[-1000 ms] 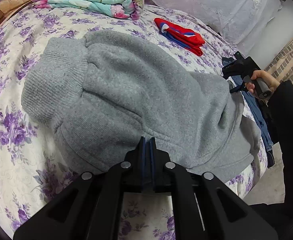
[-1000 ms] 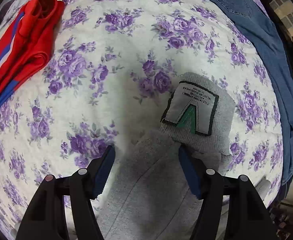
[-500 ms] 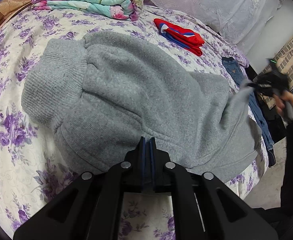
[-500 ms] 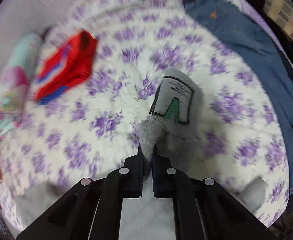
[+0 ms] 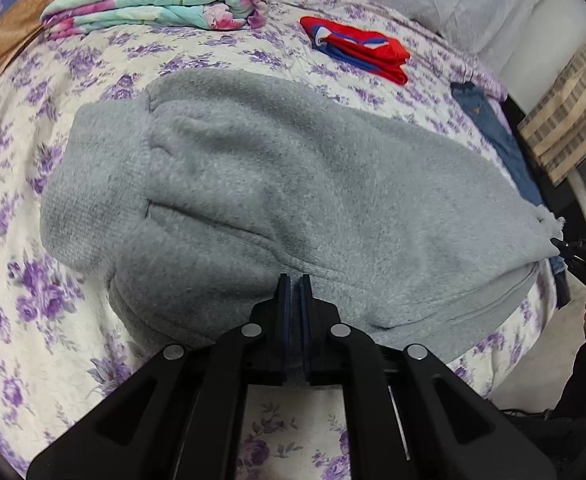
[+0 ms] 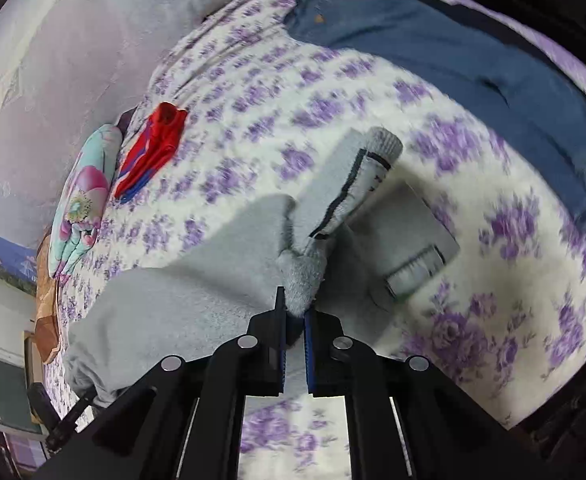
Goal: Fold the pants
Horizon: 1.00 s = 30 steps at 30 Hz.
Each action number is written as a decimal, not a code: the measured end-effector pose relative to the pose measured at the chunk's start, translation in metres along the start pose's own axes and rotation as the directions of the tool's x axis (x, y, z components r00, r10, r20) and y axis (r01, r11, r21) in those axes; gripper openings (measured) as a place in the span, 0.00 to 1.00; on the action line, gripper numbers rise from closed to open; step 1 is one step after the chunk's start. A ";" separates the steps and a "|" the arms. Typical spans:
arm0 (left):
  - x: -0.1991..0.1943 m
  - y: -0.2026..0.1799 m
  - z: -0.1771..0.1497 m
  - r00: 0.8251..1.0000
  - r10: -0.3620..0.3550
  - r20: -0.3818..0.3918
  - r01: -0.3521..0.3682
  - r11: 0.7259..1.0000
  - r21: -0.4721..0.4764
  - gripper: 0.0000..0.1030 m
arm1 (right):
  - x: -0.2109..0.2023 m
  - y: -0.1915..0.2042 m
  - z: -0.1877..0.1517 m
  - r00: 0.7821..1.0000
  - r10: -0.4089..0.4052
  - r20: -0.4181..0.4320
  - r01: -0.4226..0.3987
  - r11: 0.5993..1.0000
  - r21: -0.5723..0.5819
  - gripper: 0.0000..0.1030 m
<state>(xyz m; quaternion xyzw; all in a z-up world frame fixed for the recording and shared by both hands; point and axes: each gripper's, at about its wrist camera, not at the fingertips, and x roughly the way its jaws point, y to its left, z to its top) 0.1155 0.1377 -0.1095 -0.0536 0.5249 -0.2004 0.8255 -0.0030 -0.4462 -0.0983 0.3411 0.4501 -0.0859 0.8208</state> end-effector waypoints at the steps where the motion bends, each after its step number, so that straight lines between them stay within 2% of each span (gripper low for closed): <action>1: 0.000 -0.001 0.001 1.000 0.009 -0.007 -0.009 1.000 0.007 0.05 | 0.002 -0.003 0.000 1.000 0.013 0.005 -0.013 1.000 0.007 0.07; 4: -0.002 -0.001 0.005 0.999 0.017 -0.031 -0.017 1.000 0.011 0.05 | -0.011 0.003 0.003 0.996 0.071 0.060 -0.070 0.997 -0.015 0.07; 7: -0.013 -0.001 0.009 0.999 0.048 -0.022 -0.048 0.999 0.011 0.05 | -0.049 0.024 0.004 0.981 0.143 0.127 -0.135 0.988 -0.073 0.07; 10: -0.013 0.003 0.011 0.997 0.062 -0.035 -0.062 0.998 0.009 0.04 | -0.075 0.039 -0.001 0.970 0.166 0.179 -0.141 0.980 -0.141 0.07; 13: -0.006 0.005 0.011 0.996 0.075 -0.049 -0.075 0.997 0.014 0.02 | -0.069 0.027 -0.007 0.978 0.138 0.157 -0.120 0.986 -0.119 0.07; 17: -0.005 0.007 0.011 0.997 0.061 -0.052 -0.060 0.998 0.019 0.02 | 0.000 -0.038 -0.016 0.999 0.047 0.016 -0.048 0.997 0.064 0.07; 18: -0.005 0.009 0.012 0.997 0.047 -0.059 -0.047 0.999 0.011 0.02 | 0.019 -0.051 -0.019 0.998 0.057 -0.019 -0.055 0.994 0.095 0.08; 20: -0.006 0.010 0.014 0.997 0.034 -0.069 -0.034 0.999 0.006 0.02 | 0.032 -0.058 -0.022 0.996 0.083 -0.020 -0.080 0.992 0.102 0.09; 24: -0.022 -0.007 0.012 0.998 0.045 -0.041 -0.043 0.998 0.043 0.02 | 0.022 -0.046 -0.019 0.999 0.050 -0.020 -0.050 0.998 0.027 0.12; 26: -0.035 -0.022 0.010 1.000 0.011 -0.008 -0.011 0.998 0.066 0.02 | 0.013 -0.042 -0.020 1.000 0.016 -0.026 -0.016 1.000 0.000 0.25; 28: -0.046 -0.045 0.011 0.999 -0.041 0.021 0.038 0.994 0.106 0.02 | -0.004 -0.040 -0.020 0.999 -0.034 0.002 0.034 0.999 -0.036 0.30; 30: -0.050 -0.076 0.016 0.996 -0.087 0.031 0.080 0.983 0.163 0.05 | -0.028 -0.031 -0.023 0.995 -0.075 0.064 0.080 0.993 -0.084 0.31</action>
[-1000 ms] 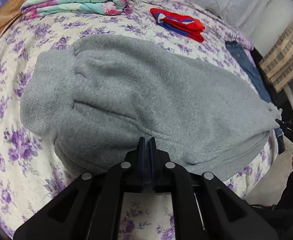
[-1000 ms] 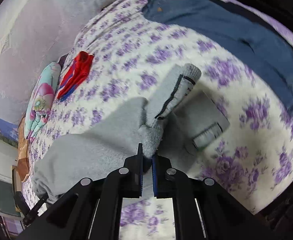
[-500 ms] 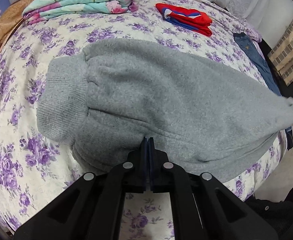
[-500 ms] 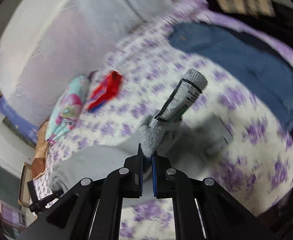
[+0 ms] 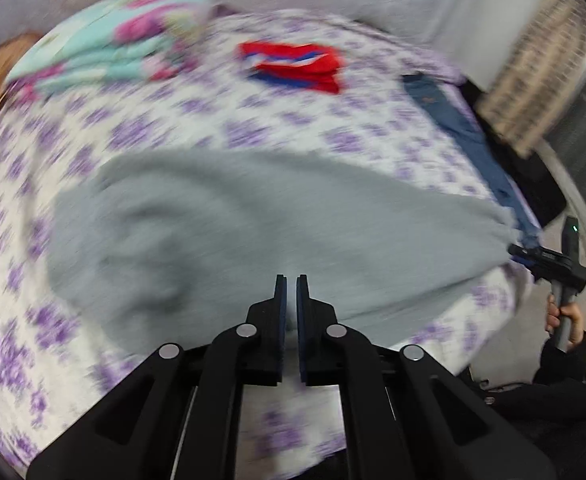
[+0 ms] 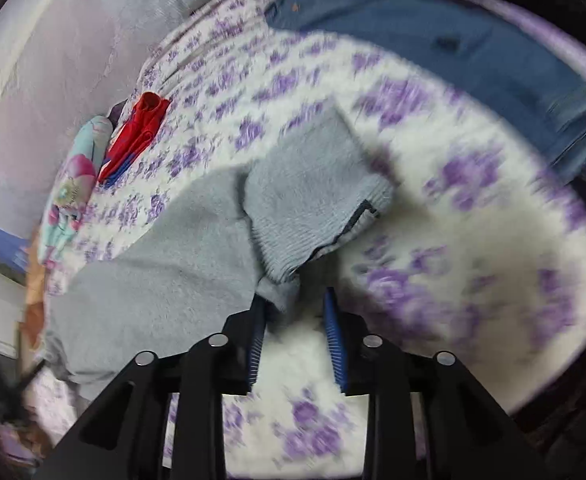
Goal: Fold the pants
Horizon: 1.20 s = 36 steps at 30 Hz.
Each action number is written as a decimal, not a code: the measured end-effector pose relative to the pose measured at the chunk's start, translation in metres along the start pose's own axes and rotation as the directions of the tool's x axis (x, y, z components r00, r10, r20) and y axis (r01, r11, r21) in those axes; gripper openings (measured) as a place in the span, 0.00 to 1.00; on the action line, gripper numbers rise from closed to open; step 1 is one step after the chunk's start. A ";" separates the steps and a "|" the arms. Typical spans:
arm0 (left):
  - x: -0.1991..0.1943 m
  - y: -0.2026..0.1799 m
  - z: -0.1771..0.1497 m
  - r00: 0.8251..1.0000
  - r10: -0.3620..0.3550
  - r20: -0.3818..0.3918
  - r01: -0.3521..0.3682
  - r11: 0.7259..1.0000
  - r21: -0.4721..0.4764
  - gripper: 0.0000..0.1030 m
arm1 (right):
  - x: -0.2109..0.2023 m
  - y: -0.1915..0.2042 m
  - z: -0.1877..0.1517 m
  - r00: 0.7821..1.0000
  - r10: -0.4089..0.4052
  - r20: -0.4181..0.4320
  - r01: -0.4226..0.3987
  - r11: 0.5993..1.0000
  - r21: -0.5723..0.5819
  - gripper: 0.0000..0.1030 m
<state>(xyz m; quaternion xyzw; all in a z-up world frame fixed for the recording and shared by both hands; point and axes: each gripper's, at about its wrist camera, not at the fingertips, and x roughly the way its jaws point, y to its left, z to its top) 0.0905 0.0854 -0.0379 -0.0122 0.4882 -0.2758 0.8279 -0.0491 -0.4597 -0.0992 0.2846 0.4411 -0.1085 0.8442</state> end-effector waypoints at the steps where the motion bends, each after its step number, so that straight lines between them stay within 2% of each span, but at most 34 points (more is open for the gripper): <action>1: 0.004 -0.012 0.005 1.000 -0.019 -0.002 0.019 1.000 0.020 0.06 | -0.011 0.005 0.000 0.999 -0.015 0.037 0.016 1.000 -0.025 0.31; 3: 0.022 -0.040 0.018 0.998 -0.060 -0.029 0.062 0.996 0.069 0.10 | -0.023 0.019 0.001 0.997 0.018 0.076 -0.011 0.996 -0.083 0.31; 5: 0.046 -0.058 0.027 0.995 -0.070 -0.068 0.076 0.992 0.099 0.10 | -0.022 0.031 0.004 0.996 0.051 0.078 -0.039 0.989 -0.142 0.34; 6: 0.064 -0.066 0.030 0.991 -0.082 -0.104 0.093 0.990 0.105 0.10 | -0.016 0.036 0.006 0.996 0.043 0.079 -0.029 0.987 -0.161 0.34; 9: 0.103 -0.073 0.023 0.974 -0.090 -0.208 0.110 0.990 0.089 0.10 | 0.016 0.035 0.012 0.997 -0.059 0.052 0.068 0.981 -0.181 0.34; 11: 0.120 -0.069 0.007 0.960 -0.071 -0.269 0.093 0.993 0.071 0.10 | 0.050 0.020 0.014 0.994 -0.105 -0.036 0.099 0.983 -0.152 0.35; 12: 0.129 -0.065 -0.003 0.950 -0.081 -0.302 0.097 0.995 0.039 0.10 | 0.060 0.017 0.015 0.993 -0.109 -0.049 0.101 0.984 -0.149 0.35; 16: 0.124 -0.055 -0.017 0.957 -0.123 -0.262 0.124 0.992 -0.013 0.10 | 0.047 0.037 0.019 0.987 -0.159 -0.029 0.149 0.966 -0.209 0.39; 18: 0.116 -0.053 -0.017 0.957 -0.128 -0.259 0.126 0.992 -0.021 0.10 | 0.026 0.058 0.020 0.989 -0.149 0.022 0.149 0.951 -0.271 0.40; 19: 0.111 -0.053 -0.017 0.960 -0.122 -0.251 0.122 0.992 -0.015 0.10 | 0.015 0.073 0.021 0.991 -0.122 0.056 0.134 0.939 -0.316 0.46; 21: 0.095 -0.051 -0.015 0.969 -0.102 -0.223 0.106 0.994 0.005 0.10 | -0.006 0.104 0.020 0.997 0.008 0.080 0.026 0.907 -0.421 0.58; 22: 0.090 -0.049 -0.013 0.973 -0.095 -0.211 0.098 0.995 0.005 0.10 | -0.008 0.119 0.020 0.996 0.068 0.061 -0.032 0.887 -0.460 0.63; 24: 0.078 -0.039 -0.003 0.984 -0.054 -0.170 0.053 0.999 -0.007 0.10 | 0.006 0.159 0.021 0.986 0.161 -0.030 -0.151 0.825 -0.545 0.63; 27: 0.071 -0.012 0.009 0.990 0.023 -0.136 -0.031 0.998 -0.056 0.10 | 0.047 0.215 0.023 0.972 0.183 -0.146 -0.234 0.755 -0.613 0.63; 28: 0.069 -0.001 0.012 0.990 0.039 -0.133 -0.050 0.995 -0.085 0.10 | 0.063 0.235 0.024 0.964 0.188 -0.191 -0.267 0.725 -0.635 0.63; 32: 0.057 0.048 0.012 0.989 0.082 -0.125 -0.106 0.974 -0.199 0.10 | 0.106 0.294 0.024 0.937 0.178 -0.300 -0.341 0.648 -0.681 0.62; 33: 0.057 0.066 0.008 0.988 0.062 -0.140 -0.095 0.965 -0.244 0.02 | 0.119 0.307 0.026 0.925 0.170 -0.341 -0.368 0.629 -0.685 0.62; 35: 0.062 0.087 0.001 0.987 0.007 -0.163 -0.058 0.947 -0.316 0.02 | 0.141 0.326 0.027 0.911 0.140 -0.388 -0.388 0.612 -0.690 0.62; 36: 0.062 0.096 -0.004 0.989 -0.042 -0.143 -0.011 0.936 -0.353 0.02 | 0.153 0.333 0.027 0.904 0.119 -0.411 -0.395 0.602 -0.694 0.62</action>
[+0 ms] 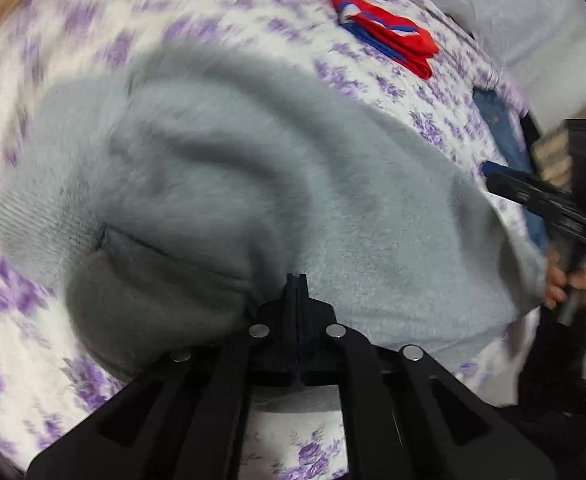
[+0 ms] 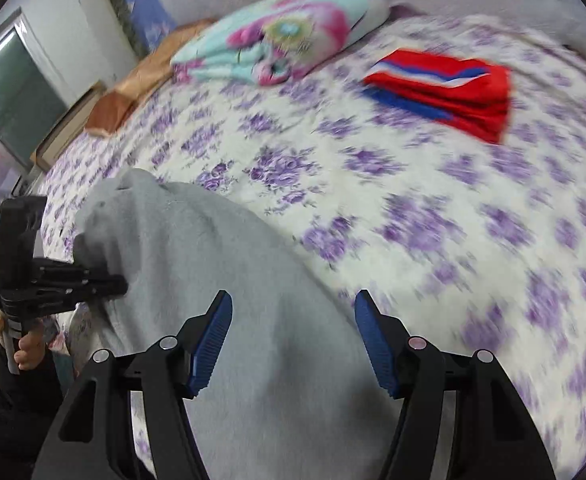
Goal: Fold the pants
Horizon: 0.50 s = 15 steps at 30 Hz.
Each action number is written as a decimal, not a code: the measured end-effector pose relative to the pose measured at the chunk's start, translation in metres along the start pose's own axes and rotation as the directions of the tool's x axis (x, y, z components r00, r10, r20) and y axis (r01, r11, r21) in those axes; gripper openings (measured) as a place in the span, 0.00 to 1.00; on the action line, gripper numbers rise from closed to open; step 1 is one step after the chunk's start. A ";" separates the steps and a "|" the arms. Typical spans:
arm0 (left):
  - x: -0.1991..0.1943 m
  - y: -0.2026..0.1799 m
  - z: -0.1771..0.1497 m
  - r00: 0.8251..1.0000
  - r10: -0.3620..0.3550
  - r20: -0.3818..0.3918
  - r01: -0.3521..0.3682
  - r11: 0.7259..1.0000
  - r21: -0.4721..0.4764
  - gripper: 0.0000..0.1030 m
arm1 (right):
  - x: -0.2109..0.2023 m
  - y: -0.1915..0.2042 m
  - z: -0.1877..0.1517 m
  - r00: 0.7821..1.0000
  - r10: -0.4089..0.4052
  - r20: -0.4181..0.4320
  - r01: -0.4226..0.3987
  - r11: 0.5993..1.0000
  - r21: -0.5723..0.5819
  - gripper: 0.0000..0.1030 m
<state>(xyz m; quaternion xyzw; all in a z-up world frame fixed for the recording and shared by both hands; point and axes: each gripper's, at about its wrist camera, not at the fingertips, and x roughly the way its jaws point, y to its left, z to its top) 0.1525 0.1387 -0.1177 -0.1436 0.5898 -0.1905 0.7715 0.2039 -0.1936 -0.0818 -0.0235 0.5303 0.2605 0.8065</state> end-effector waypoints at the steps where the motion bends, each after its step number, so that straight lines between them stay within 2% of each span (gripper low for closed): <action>1: -0.002 0.005 -0.003 1.000 -0.022 0.006 0.022 1.000 -0.014 0.02 | 0.009 0.000 0.006 1.000 0.010 -0.023 -0.010 1.000 -0.009 0.62; 3: -0.004 0.001 -0.010 1.000 -0.002 0.018 0.002 1.000 -0.010 0.02 | 0.025 0.003 0.010 0.994 0.061 -0.094 -0.063 0.998 -0.022 0.62; 5: -0.007 -0.003 -0.014 1.000 0.020 0.023 -0.020 1.000 -0.006 0.02 | 0.037 0.011 0.005 0.974 0.146 -0.174 -0.150 0.989 -0.010 0.62; 7: -0.009 -0.007 -0.018 0.999 0.039 0.025 -0.039 0.999 -0.005 0.02 | 0.039 0.027 -0.002 0.963 0.165 -0.215 -0.179 0.983 -0.050 0.63; 9: -0.010 -0.007 -0.019 0.998 0.057 0.028 -0.058 0.998 0.008 0.02 | 0.034 0.043 -0.004 0.966 0.144 -0.213 -0.172 0.978 -0.117 0.63; 12: -0.008 -0.010 -0.017 0.996 0.088 0.032 -0.089 0.995 0.035 0.02 | 0.038 0.046 0.011 0.967 0.175 -0.185 -0.197 0.974 -0.109 0.62; 13: -0.008 -0.009 -0.016 0.996 0.086 0.032 -0.087 0.996 0.034 0.02 | 0.041 0.046 0.015 0.965 0.186 -0.186 -0.208 0.972 -0.107 0.60; 15: -0.007 -0.005 -0.015 0.997 0.071 0.032 -0.072 0.997 0.025 0.02 | 0.055 0.041 0.028 0.957 0.212 -0.200 -0.234 0.968 -0.092 0.50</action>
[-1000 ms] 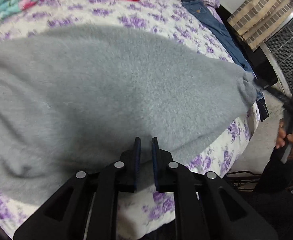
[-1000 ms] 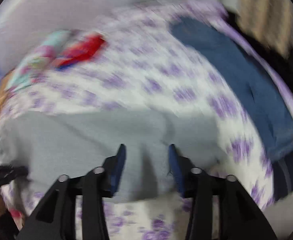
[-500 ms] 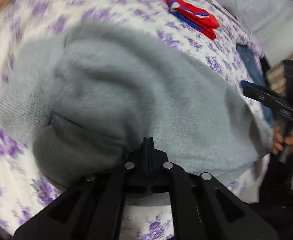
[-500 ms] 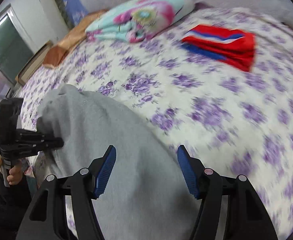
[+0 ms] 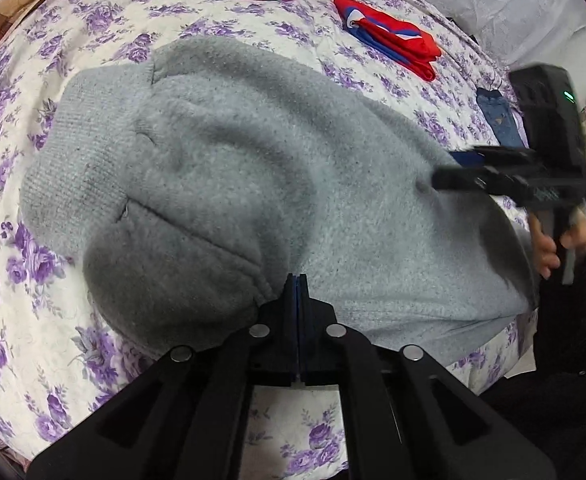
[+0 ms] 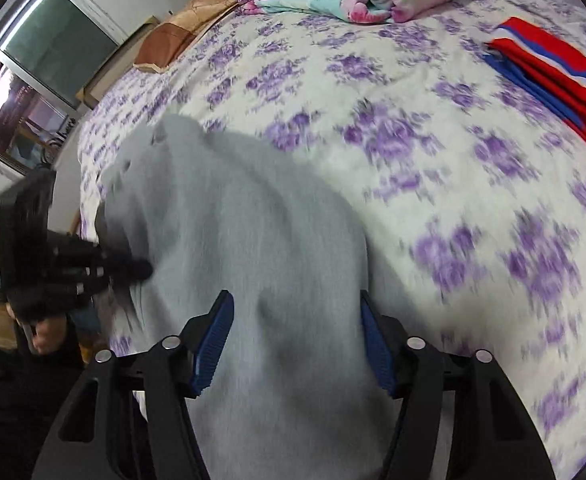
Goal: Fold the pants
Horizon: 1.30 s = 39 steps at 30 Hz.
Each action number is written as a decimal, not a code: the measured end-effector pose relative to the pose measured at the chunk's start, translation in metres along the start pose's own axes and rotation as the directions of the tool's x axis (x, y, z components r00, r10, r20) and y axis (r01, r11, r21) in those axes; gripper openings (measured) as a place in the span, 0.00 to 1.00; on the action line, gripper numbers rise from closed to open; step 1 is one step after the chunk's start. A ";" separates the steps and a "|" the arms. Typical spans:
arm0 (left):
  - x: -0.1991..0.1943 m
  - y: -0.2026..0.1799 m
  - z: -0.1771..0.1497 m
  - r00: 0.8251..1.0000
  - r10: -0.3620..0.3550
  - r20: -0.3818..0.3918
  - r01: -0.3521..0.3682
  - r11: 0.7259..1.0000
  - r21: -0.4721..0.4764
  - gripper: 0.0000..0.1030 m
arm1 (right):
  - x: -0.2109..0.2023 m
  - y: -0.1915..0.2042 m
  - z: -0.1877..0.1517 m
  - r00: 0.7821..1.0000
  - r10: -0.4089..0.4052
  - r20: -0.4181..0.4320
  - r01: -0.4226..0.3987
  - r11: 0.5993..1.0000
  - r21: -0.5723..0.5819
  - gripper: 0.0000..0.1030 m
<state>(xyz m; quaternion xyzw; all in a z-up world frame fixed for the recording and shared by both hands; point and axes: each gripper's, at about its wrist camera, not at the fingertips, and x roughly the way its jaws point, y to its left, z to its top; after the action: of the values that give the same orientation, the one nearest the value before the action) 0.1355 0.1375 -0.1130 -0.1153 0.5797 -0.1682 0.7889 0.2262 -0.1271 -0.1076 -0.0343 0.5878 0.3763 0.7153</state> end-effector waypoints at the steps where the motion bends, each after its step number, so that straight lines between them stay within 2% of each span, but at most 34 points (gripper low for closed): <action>1: 0.000 0.002 0.000 1.000 -0.009 0.001 0.009 1.000 -0.006 0.02 | 0.004 -0.006 0.004 1.000 0.013 -0.008 -0.013 1.000 0.017 0.45; 3: -0.003 0.005 -0.002 1.000 -0.019 0.000 0.019 1.000 -0.013 0.02 | 0.007 -0.018 0.009 0.999 0.047 -0.009 -0.047 0.997 0.059 0.39; 5: -0.006 -0.001 0.002 1.000 0.000 -0.014 -0.001 1.000 -0.010 0.01 | 0.000 -0.022 0.006 0.998 0.062 0.015 -0.063 0.995 0.080 0.18; 7: -0.016 -0.015 0.011 1.000 -0.004 -0.005 0.004 1.000 0.024 0.01 | -0.008 -0.007 -0.004 0.999 0.028 0.040 -0.030 0.999 0.030 0.08; 9: -0.032 -0.039 0.025 0.998 -0.051 0.035 0.048 0.996 0.080 0.01 | -0.011 0.006 -0.012 0.998 0.038 0.057 -0.038 0.999 -0.002 0.08; 11: -0.039 -0.061 0.038 0.996 -0.057 0.072 0.047 0.991 0.123 0.03 | -0.010 0.025 -0.024 0.998 0.011 0.067 -0.007 0.999 -0.054 0.08; 13: -0.029 -0.080 0.056 0.995 -0.035 0.091 0.021 0.989 0.149 0.04 | -0.001 0.035 -0.032 0.998 -0.012 0.058 0.017 0.996 -0.084 0.08; 15: -0.001 -0.090 0.069 0.998 -0.018 0.056 0.008 0.987 0.158 0.04 | 0.009 0.036 -0.036 0.998 -0.035 0.046 0.040 0.995 -0.093 0.09; 17: 0.044 -0.085 0.072 0.999 0.032 -0.039 -0.026 0.990 0.136 0.04 | 0.018 0.039 -0.039 0.997 -0.057 0.049 0.061 0.993 -0.096 0.09; 18: 0.061 -0.078 0.070 0.995 0.073 -0.069 -0.064 0.991 0.119 0.04 | 0.019 0.040 -0.039 0.997 -0.069 0.045 0.073 0.993 -0.098 0.11; 19: 0.071 -0.071 0.066 0.994 0.074 -0.085 -0.065 0.993 0.100 0.04 | 0.019 0.041 -0.039 0.997 -0.076 0.023 0.078 0.992 -0.097 0.13; 20: 0.070 -0.066 0.062 0.997 0.046 -0.059 -0.041 0.996 0.084 0.04 | 0.015 0.043 -0.041 0.996 -0.085 0.020 0.086 0.991 -0.104 0.14; 22: 0.064 -0.064 0.058 0.998 0.043 -0.048 -0.038 0.996 0.084 0.04 | 0.000 0.051 -0.040 0.993 -0.113 0.045 0.118 0.985 -0.128 0.19; 24: 0.063 -0.061 0.056 0.998 0.033 -0.045 -0.029 0.996 0.079 0.04 | -0.014 0.053 -0.035 0.989 -0.119 0.090 0.129 0.984 -0.121 0.20; 26: 0.063 -0.059 0.055 0.999 0.022 -0.042 -0.019 0.997 0.076 0.04 | -0.020 0.049 -0.027 0.986 -0.121 0.118 0.134 0.986 -0.101 0.26; 28: 0.064 -0.058 0.053 0.999 0.017 -0.042 -0.014 0.997 0.080 0.04 | -0.008 0.042 -0.019 0.990 -0.109 0.084 0.115 0.991 -0.072 0.27; 31: 0.063 -0.059 0.054 0.999 0.002 -0.043 0.001 0.997 0.079 0.04 | 0.020 0.033 -0.013 0.999 -0.045 0.018 0.046 0.999 -0.008 0.27; 33: 0.063 -0.055 0.053 0.999 -0.011 -0.045 0.015 0.997 0.075 0.03 | 0.026 0.028 -0.015 0.999 -0.026 0.019 0.026 1.000 0.014 0.29; 34: 0.063 -0.054 0.053 0.999 -0.015 -0.044 0.019 0.997 0.075 0.03 | 0.028 0.026 -0.014 1.000 -0.015 0.027 0.014 1.000 0.021 0.26; 35: 0.061 -0.053 0.051 0.999 -0.014 -0.046 0.018 0.997 0.074 0.03 | 0.027 0.027 -0.013 0.999 -0.024 0.042 0.024 1.000 0.020 0.13; 37: 0.051 -0.053 0.045 0.999 -0.001 -0.036 0.004 0.997 0.078 0.03 | 0.018 0.032 -0.010 0.994 -0.075 0.080 0.075 0.997 0.005 0.11; 39: 0.036 -0.060 0.038 1.000 0.010 -0.012 -0.009 0.992 0.126 0.03 | -0.002 0.037 0.001 0.983 -0.127 0.133 0.130 0.991 -0.013 0.11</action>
<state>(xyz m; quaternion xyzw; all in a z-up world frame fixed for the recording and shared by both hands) 0.1735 0.0679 -0.1103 -0.0614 0.5734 -0.2015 0.7917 0.2051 -0.1011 -0.0908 -0.0549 0.5317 0.3373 0.7749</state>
